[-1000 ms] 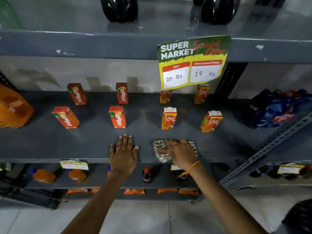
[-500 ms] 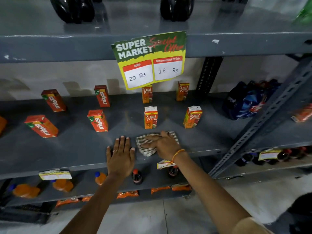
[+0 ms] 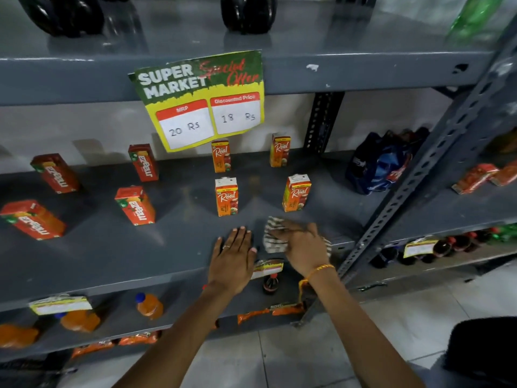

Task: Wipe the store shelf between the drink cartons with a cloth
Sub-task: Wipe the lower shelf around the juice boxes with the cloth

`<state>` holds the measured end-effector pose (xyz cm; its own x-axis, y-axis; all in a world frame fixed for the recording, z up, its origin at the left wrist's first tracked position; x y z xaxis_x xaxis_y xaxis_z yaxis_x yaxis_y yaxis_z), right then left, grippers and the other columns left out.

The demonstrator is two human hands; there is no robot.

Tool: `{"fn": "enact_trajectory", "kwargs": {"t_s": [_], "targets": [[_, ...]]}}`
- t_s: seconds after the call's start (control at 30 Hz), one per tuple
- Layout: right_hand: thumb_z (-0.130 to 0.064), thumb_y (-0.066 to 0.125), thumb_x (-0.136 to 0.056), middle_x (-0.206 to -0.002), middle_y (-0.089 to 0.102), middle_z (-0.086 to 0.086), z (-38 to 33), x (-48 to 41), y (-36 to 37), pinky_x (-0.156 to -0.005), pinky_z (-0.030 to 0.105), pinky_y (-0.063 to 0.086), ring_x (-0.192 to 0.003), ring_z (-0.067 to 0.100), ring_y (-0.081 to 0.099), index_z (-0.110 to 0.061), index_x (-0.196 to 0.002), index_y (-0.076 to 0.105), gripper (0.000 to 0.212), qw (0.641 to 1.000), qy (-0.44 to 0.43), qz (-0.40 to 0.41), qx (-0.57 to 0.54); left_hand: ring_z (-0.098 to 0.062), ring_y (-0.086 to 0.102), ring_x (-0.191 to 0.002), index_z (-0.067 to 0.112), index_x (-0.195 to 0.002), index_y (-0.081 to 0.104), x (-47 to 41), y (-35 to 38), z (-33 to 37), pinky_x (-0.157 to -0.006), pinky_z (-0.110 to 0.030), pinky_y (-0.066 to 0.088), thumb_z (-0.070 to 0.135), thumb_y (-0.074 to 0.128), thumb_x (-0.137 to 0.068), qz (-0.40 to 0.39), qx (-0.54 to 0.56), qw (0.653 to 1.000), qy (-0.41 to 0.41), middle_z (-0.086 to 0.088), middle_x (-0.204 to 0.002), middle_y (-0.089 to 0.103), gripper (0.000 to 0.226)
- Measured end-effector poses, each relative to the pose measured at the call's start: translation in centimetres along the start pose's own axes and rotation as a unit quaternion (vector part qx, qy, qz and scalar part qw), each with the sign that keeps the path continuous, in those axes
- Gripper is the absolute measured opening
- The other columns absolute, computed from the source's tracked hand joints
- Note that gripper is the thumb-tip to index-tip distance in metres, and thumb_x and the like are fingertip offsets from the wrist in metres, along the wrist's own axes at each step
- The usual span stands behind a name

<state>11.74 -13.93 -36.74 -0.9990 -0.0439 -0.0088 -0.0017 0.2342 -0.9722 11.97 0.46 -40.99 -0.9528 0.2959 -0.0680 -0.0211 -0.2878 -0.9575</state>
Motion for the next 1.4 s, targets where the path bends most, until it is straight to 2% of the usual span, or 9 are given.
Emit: {"fn": "enact_trajectory", "kwargs": {"t_s": [0.27, 0.4, 0.53, 0.77, 0.97, 1.07, 1.2, 1.33, 1.4], "targets": [[-0.006, 0.046, -0.079, -0.126, 0.059, 0.005, 7.1, 3.6, 2.3, -0.089, 0.045, 0.044, -0.106, 0.039, 0.054, -0.035, -0.121, 0.053, 0.052, 0.983, 0.179, 0.032, -0.003, -0.018, 0.020, -0.139, 0.015, -0.142, 0.028, -3.6, 1.3, 3.3, -0.113, -0.044, 0.013, 0.037, 0.019, -0.096, -0.041, -0.007, 0.998, 0.056, -0.003, -0.151, 0.028, 0.052], [0.001, 0.050, -0.081, -0.125, 0.063, 0.010, 8.3, 4.9, -2.1, -0.098, 0.044, 0.040, -0.114, 0.033, 0.057, -0.018, -0.114, 0.064, 0.040, 0.949, 0.243, 0.146, -0.138, -0.027, 0.051, -0.119, 0.011, -0.123, 0.056, -5.0, 0.2, 3.1, -0.099, -0.040, 0.040, 0.046, 0.029, -0.084, 0.006, 0.025, 0.996, 0.086, -0.009, -0.130, 0.057, 0.058], [0.006, 0.046, -0.083, -0.125, 0.060, 0.019, 9.0, -1.4, -7.9, -0.098, 0.047, 0.045, -0.111, 0.037, 0.058, -0.007, -0.116, 0.061, 0.039, 0.927, 0.228, 0.233, -0.187, -0.027, 0.056, -0.110, 0.012, -0.114, 0.064, -5.7, -0.3, 2.5, -0.094, -0.038, 0.045, 0.046, 0.040, -0.082, 0.028, 0.073, 0.993, 0.090, -0.008, -0.120, 0.064, 0.052], [-0.012, 0.050, -0.084, -0.128, 0.056, 0.025, 12.9, -18.4, -6.4, -0.110, 0.055, 0.032, -0.130, 0.044, 0.037, -0.006, -0.127, 0.049, 0.044, 0.911, 0.176, 0.066, -0.366, -0.020, 0.055, -0.115, 0.015, -0.110, 0.066, -5.8, 0.3, 2.0, -0.096, -0.034, 0.047, 0.044, 0.043, -0.085, 0.068, 0.089, 0.990, 0.084, -0.003, -0.118, 0.066, 0.045], [-0.029, 0.038, -0.098, -0.159, 0.008, 0.007, 14.0, -23.5, -1.7, -0.120, 0.045, 0.015, -0.145, 0.033, 0.012, -0.021, -0.146, 0.014, 0.055, 0.988, 0.103, -0.056, -0.104, -0.018, 0.056, -0.113, 0.016, -0.108, 0.067, -5.9, 0.5, 2.2, -0.098, -0.029, 0.040, 0.041, 0.045, -0.086, 0.089, 0.069, 0.988, 0.102, -0.003, -0.116, 0.067, 0.040], [-0.028, 0.038, -0.097, -0.160, 0.006, 0.006, 14.4, -23.7, -0.7, -0.119, 0.048, 0.018, -0.144, 0.035, 0.014, -0.028, -0.146, 0.009, 0.057, 0.994, 0.087, -0.051, -0.042, -0.019, 0.056, -0.114, 0.016, -0.109, 0.067, -5.9, 0.5, 2.2, -0.099, -0.030, 0.038, 0.040, 0.044, -0.087, 0.086, 0.063, 0.989, 0.102, -0.003, -0.117, 0.066, 0.040], [-0.017, 0.069, -0.069, -0.160, 0.002, -0.002, 15.9, -21.9, 1.6, -0.116, 0.055, 0.019, -0.144, 0.034, 0.011, -0.041, -0.143, 0.007, 0.100, 0.992, 0.118, -0.051, 0.001, -0.020, 0.055, -0.116, 0.014, -0.110, 0.066, -5.9, 0.6, 2.0, -0.099, -0.034, 0.042, 0.041, 0.043, -0.087, 0.078, 0.072, 0.990, 0.091, -0.005, -0.118, 0.066, 0.042], [-0.014, 0.050, -0.089, -0.158, 0.011, 0.012, 13.4, -14.2, 0.6, -0.119, 0.049, 0.012, -0.144, 0.036, 0.007, -0.022, -0.146, 0.009, 0.071, 0.975, 0.223, -0.011, -0.019, -0.022, 0.055, -0.116, 0.011, -0.110, 0.067, -5.7, 0.4, 2.2, -0.100, -0.034, 0.040, 0.042, 0.041, -0.086, 0.076, 0.077, 0.989, 0.097, -0.007, -0.118, 0.066, 0.046], [-0.012, 0.053, -0.088, -0.159, 0.002, 0.009, 12.6, -10.7, 1.2, -0.120, 0.049, 0.011, -0.145, 0.034, 0.003, -0.023, -0.147, 0.003, 0.079, 0.968, 0.251, -0.021, -0.025, -0.022, 0.055, -0.117, 0.011, -0.111, 0.066, -5.5, 0.3, 2.2, -0.100, -0.035, 0.040, 0.042, 0.040, -0.086, 0.078, 0.077, 0.989, 0.097, -0.008, -0.119, 0.065, 0.048]]}}
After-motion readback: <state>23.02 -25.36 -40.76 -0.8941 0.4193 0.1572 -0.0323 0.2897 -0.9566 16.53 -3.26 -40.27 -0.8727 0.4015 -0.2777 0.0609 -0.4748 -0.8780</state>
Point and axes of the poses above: each hand's wrist, its own x-axis away from the middle knuckle, its own y-axis out of the palm, z = x × y, the point moved 8 cm from there along -x, towards the middle knuckle
